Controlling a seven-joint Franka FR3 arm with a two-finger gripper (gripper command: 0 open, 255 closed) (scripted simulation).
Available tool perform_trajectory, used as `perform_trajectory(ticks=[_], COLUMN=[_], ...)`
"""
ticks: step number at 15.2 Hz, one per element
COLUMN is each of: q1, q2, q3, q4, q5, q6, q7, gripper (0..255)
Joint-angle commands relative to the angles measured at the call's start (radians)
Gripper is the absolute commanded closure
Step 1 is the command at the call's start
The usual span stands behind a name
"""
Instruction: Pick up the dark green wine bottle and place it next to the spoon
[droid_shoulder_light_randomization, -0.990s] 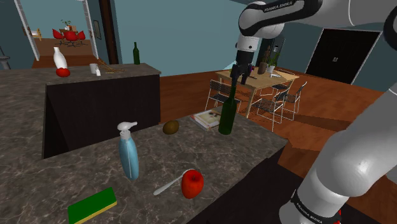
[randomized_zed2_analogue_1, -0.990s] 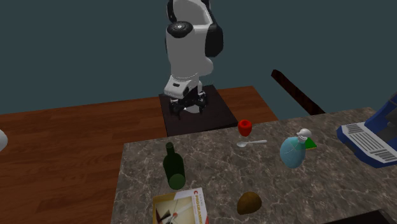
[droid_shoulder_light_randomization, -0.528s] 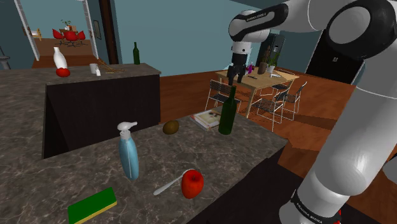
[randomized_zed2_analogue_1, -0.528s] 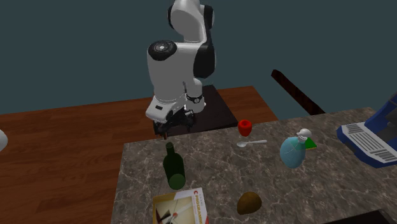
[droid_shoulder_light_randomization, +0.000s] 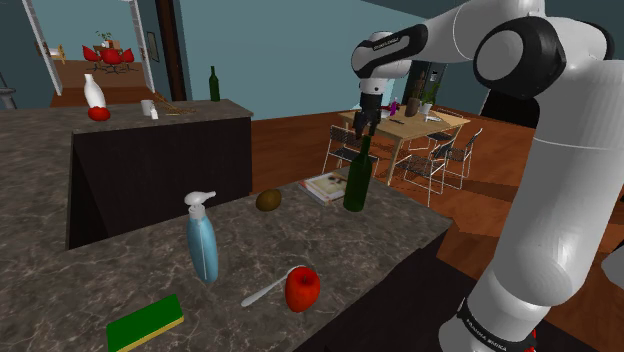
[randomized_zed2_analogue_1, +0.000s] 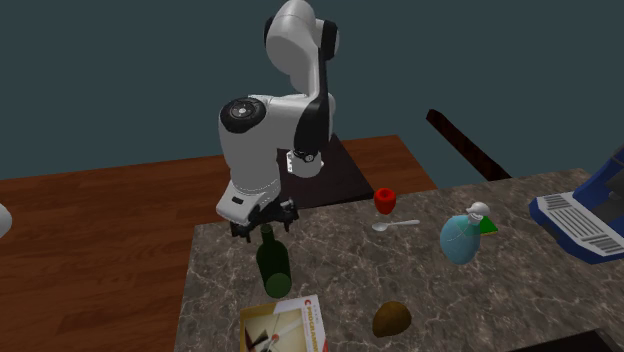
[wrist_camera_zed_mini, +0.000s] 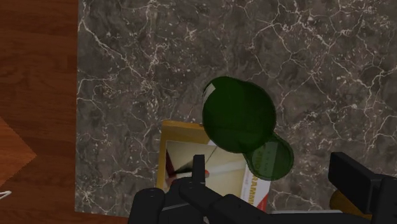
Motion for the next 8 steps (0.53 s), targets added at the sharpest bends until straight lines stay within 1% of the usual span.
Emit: perform_trajectory(ticks=[1,3,8], q1=[-0.001,-0.001,-0.001], q2=[0.003,0.005,0.005], q3=[0.000,0.000,0.000], q4=[-0.023,-0.041,-0.041], q5=[0.001,0.002,0.002], q6=[0.026,0.046,0.046], q7=[-0.002,-0.003,-0.003], gripper=[0,0,0])
